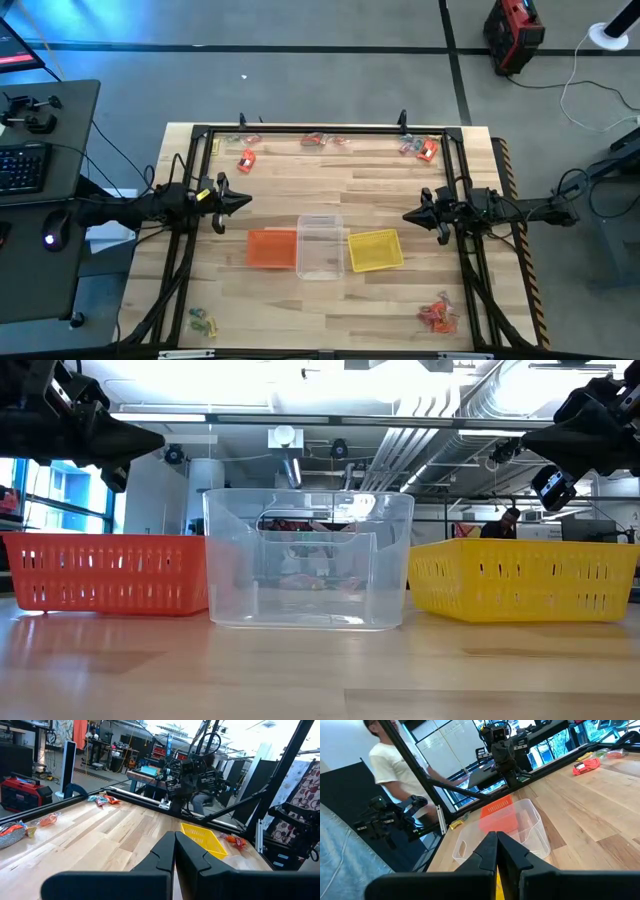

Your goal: Sort candy by brand, put in halloween buckets

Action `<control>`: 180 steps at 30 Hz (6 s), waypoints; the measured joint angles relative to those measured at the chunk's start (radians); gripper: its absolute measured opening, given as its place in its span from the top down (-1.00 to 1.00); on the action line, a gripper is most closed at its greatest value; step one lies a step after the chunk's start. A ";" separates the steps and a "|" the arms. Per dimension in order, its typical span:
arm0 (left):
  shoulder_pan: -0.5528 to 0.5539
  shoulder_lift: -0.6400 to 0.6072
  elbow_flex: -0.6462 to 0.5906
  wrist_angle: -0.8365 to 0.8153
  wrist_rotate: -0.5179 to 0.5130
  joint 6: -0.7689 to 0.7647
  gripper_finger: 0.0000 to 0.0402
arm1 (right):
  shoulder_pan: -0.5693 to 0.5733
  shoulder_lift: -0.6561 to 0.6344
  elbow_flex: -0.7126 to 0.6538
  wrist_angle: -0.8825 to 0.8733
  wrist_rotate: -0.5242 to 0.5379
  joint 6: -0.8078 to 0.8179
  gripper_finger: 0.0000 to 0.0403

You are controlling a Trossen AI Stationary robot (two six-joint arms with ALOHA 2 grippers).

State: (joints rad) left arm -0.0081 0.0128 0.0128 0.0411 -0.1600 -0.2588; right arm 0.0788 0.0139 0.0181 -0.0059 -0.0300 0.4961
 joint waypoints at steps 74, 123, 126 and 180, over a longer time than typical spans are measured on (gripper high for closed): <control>0.421 0.992 0.773 -0.721 -0.027 -0.545 0.59 | 0.000 0.000 0.000 0.000 0.000 0.000 1.00; 0.899 1.435 0.683 -0.605 0.121 -0.125 0.96 | 0.000 0.000 0.000 0.000 0.000 0.000 1.00; 0.899 1.390 0.683 -0.655 0.176 -0.129 0.97 | 0.000 0.000 0.000 0.000 0.000 0.000 1.00; 0.061 1.119 0.919 -0.617 0.312 -0.209 0.12 | 0.000 0.000 0.000 0.000 0.000 0.000 1.00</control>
State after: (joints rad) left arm 0.0527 1.1319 0.9319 -0.5762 0.1519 -0.4675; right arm 0.0788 0.0135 0.0185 -0.0062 -0.0303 0.4961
